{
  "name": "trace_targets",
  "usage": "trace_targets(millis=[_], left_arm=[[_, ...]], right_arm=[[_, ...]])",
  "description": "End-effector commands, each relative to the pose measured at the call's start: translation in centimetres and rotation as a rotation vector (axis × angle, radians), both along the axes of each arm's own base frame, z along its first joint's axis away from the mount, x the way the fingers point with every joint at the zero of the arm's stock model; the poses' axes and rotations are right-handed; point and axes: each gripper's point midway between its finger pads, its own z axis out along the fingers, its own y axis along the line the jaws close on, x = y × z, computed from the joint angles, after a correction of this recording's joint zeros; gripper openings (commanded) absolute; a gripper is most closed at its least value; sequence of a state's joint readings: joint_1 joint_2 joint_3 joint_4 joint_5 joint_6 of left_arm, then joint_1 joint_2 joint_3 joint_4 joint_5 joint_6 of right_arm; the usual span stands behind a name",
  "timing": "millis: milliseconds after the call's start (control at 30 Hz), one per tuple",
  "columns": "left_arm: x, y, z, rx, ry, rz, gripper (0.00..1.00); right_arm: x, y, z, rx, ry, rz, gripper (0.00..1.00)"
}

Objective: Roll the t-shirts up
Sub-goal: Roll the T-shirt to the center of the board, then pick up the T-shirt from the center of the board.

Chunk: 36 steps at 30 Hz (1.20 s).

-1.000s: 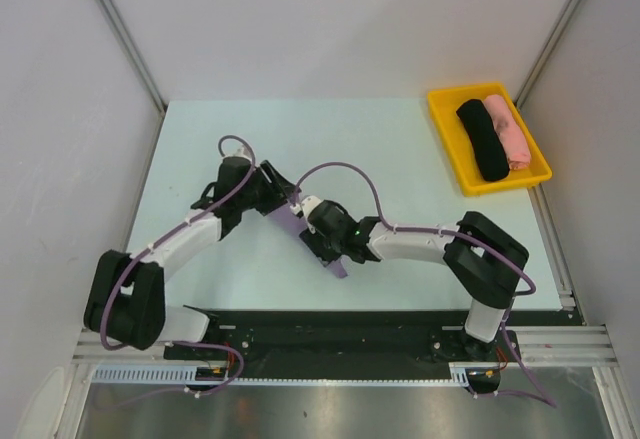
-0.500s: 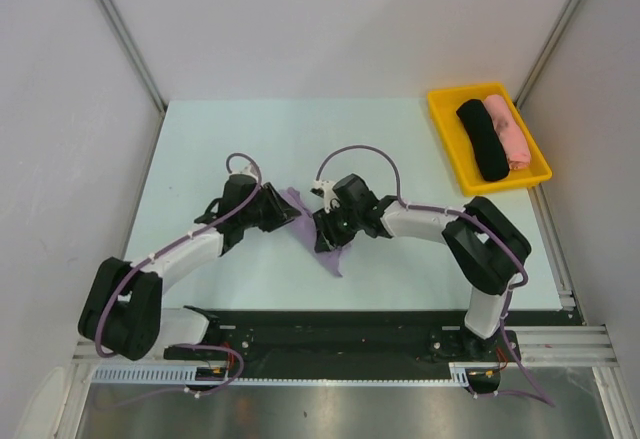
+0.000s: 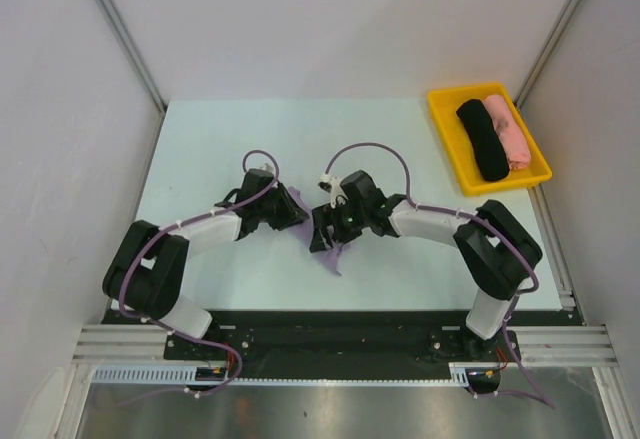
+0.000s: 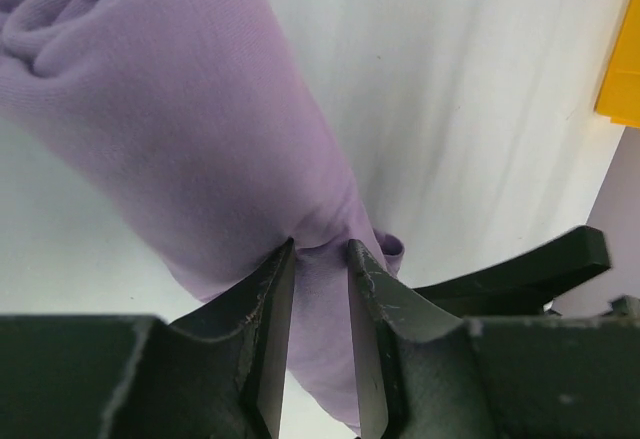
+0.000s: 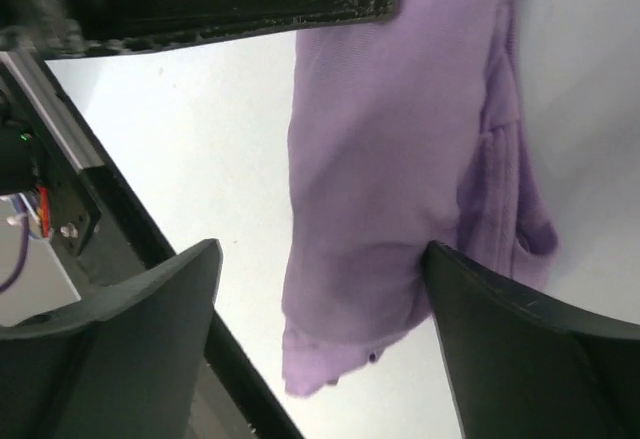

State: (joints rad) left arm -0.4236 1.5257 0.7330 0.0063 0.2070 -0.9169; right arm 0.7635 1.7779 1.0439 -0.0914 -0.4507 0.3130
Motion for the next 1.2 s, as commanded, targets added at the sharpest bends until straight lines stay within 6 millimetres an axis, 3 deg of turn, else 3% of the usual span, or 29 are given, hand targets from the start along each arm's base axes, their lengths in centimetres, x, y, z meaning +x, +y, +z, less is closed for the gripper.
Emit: trace_targets(millis=[0,133,300,533,733,1167], left_arm=[[0.9,0.3,-0.2,0.044,0.003,0.029,0.34],[1.2,0.2,0.0,0.05,0.005,0.026,0.34],[1.5,0.1,0.1,0.058,0.007,0.022,0.34],[1.8,-0.1,0.2,0.061,0.01,0.019,0.34],[1.9,-0.2,0.1,0.061,0.016,0.015,0.34],[2.0,-0.6,-0.2,0.037,0.028,0.016,0.34]], right_arm=[[1.8,-1.2,4.4,0.067,-0.053,-0.104,0.98],[4.9,-3.5,5.0,0.103,-0.04,-0.211,1.0],[5.9,-4.3,3.6,0.117,0.032,-0.257,1.0],[6.0,-2.2,1.1,0.194,0.131,-0.218,1.0],[5.4,-1.2,0.0,0.236,0.198,-0.191,1.0],[4.3,1.1,-3.3,0.204,0.247,-0.217,1.0]])
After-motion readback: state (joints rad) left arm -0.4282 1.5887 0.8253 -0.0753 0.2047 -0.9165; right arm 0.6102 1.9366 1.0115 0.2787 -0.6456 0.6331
